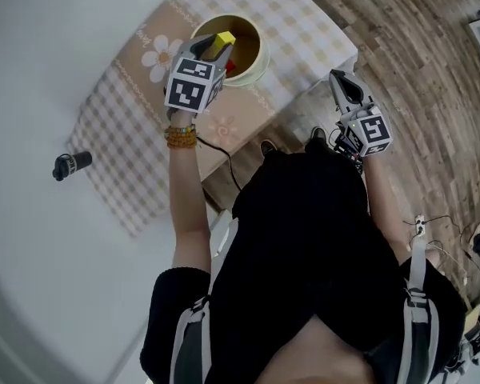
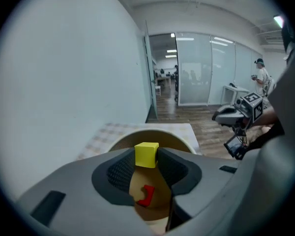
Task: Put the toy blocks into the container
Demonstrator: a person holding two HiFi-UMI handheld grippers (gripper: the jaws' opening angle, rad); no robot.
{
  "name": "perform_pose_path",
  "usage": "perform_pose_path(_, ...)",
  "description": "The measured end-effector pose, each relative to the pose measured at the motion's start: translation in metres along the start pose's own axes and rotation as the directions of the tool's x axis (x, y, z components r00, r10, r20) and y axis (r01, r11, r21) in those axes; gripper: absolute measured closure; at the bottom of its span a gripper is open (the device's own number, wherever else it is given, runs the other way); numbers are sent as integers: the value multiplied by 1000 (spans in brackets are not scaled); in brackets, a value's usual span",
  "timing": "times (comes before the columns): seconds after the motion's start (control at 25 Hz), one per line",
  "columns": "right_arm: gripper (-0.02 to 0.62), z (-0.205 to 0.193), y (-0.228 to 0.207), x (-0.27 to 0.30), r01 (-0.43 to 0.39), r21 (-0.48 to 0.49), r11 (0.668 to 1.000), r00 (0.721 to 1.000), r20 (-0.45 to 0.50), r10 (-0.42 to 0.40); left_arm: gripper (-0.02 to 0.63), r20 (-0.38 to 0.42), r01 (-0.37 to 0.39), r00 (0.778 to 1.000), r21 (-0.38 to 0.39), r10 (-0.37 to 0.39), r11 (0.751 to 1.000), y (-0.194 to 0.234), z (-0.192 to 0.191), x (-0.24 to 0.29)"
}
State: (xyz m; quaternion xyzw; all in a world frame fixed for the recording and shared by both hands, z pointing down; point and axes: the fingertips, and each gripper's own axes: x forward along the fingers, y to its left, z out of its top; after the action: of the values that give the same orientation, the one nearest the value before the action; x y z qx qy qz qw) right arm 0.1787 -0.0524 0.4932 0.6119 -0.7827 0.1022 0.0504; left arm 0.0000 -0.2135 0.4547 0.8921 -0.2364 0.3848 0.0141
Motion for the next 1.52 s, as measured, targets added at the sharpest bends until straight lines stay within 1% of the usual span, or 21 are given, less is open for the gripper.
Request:
perform_pose_path(0.08,589,-5,-8,-8,27,13,1000,1000,-1,-27,454,-116,59,992,41,-54,997,-6,-7,20)
perform_pose_path(0.12,589,-7,-11,-13,40,21,999,999,-1,-40,453,-155,86,985,50,-77,995,-9,-10,28)
perform_pose_path(0.2,589,-10,-16,-21,64,34,997,998,-1,-64,453,-205,127,972,50,-114,991,-14,-12,42)
perform_pose_path(0.32,589,-15,-22,-32,102,56,993,995,-4,-102,453,-268,134,957,79,-109,988,-16,-15,60)
perform_pose_path(0.44,589,-19,-26,-40,125,65,990,992,-4,-125,453,-312,135,945,86,-102,987,-17,-23,72)
perform_pose_path(0.56,589,-25,-3,-43,138,49,989,990,-3,-138,451,-323,144,940,68,-115,987,-10,-50,62)
perform_pose_path(0.6,589,-25,-1,-43,140,48,989,990,-1,-140,451,-320,144,940,65,-117,987,-9,-53,61)
perform_pose_path(0.76,589,-19,-23,-45,135,60,989,991,-2,-135,451,-329,130,939,68,-101,989,-9,-33,74)
perform_pose_path(0.84,589,-22,-6,-42,130,47,990,991,-1,-130,451,-302,116,949,64,-92,991,-2,-45,63)
perform_pose_path(0.92,589,-26,20,-38,127,28,991,992,1,-127,448,-253,102,964,63,-83,993,7,-61,47)
perform_pose_path(0.96,589,-27,26,-37,126,24,992,992,0,-126,448,-224,97,971,63,-81,993,10,-62,41)
perform_pose_path(1.0,589,-26,23,-37,124,25,992,992,-1,-124,448,-194,90,978,59,-77,994,11,-56,38)
perform_pose_path(1.08,589,-22,-2,-38,115,40,993,993,-9,-114,460,-129,56,990,40,-51,998,11,-25,37)
perform_pose_path(1.16,589,-19,-27,-39,102,53,993,995,-19,-101,460,-43,3,999,11,-2,1000,13,6,28)
perform_pose_path(1.2,589,-19,-34,-38,97,54,994,995,-23,-96,465,9,-28,1000,-8,28,1000,17,16,19)
perform_pose_path(1.28,589,-19,-33,-35,90,51,995,996,-26,-89,469,118,-90,988,-56,96,994,30,26,-11)
perform_pose_path(1.36,589,-19,-26,-29,76,47,996,997,-28,-75,469,210,-158,961,-124,182,980,49,24,-47)
perform_pose_path(1.4,589,-19,-22,-26,65,44,997,998,-30,-63,469,238,-196,943,-164,232,967,59,18,-65)
perform_pose_path(1.44,589,-19,-18,-22,51,40,998,998,-33,-50,471,249,-237,926,-200,283,951,70,8,-80)
perform_pose_path(1.48,589,-18,-13,-19,37,36,999,999,-36,-36,471,242,-279,912,-229,332,933,81,-7,-92)
perform_pose_path(1.52,589,-18,-8,-15,23,31,999,999,-38,-22,472,217,-319,902,-249,373,915,91,-25,-99)
